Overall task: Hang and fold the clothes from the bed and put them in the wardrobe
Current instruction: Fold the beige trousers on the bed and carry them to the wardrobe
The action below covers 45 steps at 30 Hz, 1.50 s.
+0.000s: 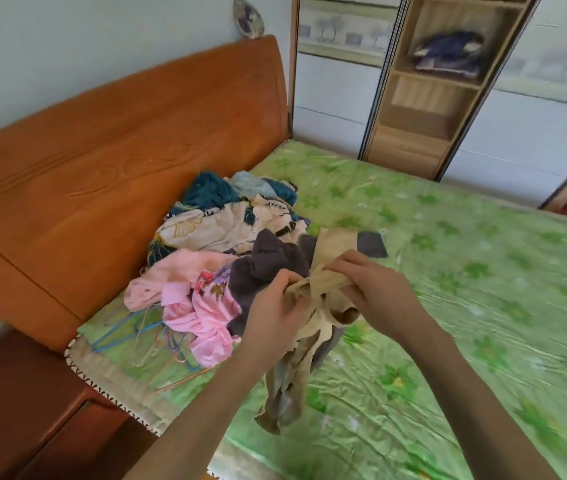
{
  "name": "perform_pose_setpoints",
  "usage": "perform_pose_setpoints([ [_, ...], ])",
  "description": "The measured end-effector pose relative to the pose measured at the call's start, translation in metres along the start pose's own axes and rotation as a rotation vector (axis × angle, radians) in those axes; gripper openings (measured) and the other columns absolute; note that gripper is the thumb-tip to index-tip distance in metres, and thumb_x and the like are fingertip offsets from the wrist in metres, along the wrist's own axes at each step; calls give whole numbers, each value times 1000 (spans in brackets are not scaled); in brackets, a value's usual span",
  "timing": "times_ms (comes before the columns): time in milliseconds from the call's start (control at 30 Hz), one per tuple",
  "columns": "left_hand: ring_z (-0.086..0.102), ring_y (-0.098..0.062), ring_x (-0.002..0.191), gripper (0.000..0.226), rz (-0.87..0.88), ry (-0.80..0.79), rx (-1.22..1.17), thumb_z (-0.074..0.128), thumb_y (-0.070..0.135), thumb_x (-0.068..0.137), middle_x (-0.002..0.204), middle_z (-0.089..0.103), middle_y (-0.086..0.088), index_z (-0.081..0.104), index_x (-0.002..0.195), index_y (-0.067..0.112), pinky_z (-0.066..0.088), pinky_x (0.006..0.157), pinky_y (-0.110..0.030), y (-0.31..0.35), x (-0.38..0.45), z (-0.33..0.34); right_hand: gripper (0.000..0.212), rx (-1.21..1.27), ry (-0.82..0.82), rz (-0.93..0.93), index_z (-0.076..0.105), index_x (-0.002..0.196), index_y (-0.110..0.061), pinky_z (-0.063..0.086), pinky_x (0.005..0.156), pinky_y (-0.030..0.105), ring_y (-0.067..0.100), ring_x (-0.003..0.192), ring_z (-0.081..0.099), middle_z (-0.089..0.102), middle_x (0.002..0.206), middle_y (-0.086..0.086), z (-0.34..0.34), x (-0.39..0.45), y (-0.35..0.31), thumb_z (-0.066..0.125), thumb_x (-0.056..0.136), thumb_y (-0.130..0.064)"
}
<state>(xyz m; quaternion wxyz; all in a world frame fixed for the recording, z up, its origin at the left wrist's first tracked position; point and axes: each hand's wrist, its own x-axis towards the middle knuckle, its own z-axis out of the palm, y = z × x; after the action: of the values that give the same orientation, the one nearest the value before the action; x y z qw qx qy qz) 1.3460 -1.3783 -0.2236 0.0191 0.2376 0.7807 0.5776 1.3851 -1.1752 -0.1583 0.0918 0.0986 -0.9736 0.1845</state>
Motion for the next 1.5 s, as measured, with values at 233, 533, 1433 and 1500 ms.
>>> perform_pose_setpoints([
  [233, 47, 1, 104, 70, 58, 53, 275, 83, 51, 76, 114, 47, 33, 44, 132, 38, 46, 86, -21, -1, 13, -6, 23, 16, 328, 82, 64, 95, -18, 30, 57, 35, 26, 68, 54, 56, 74, -6, -74, 42, -19, 45, 103, -30],
  [533, 56, -23, 118, 86, -18, -74, 541, 76, 35, 77, 133, 44, 7, 31, 150, 36, 58, 86, -46, -10, 19, -18, 17, 179, 537, 116, 62, 111, -18, 52, 79, 47, 30, 87, 60, 67, 92, 4, -165, 38, -11, 47, 103, -23],
  [1433, 61, -23, 71, 16, 695, -159, 846, 60, 42, 92, 76, 62, 2, 54, 86, 28, 38, 54, -33, 373, 205, 77, 22, 254, 932, 373, 74, 98, -39, 58, 72, 21, 2, 87, 73, 77, 97, -14, -436, -168, 106, 76, 87, -58],
  [1500, 61, -29, 77, 16, 706, -172, 876, 60, 38, 92, 78, 63, 0, 57, 83, 25, 37, 57, -34, 401, 212, 87, 24, 251, 993, 351, 73, 93, -37, 58, 72, 20, 2, 86, 72, 76, 93, -15, -451, -182, 112, 77, 86, -60],
])
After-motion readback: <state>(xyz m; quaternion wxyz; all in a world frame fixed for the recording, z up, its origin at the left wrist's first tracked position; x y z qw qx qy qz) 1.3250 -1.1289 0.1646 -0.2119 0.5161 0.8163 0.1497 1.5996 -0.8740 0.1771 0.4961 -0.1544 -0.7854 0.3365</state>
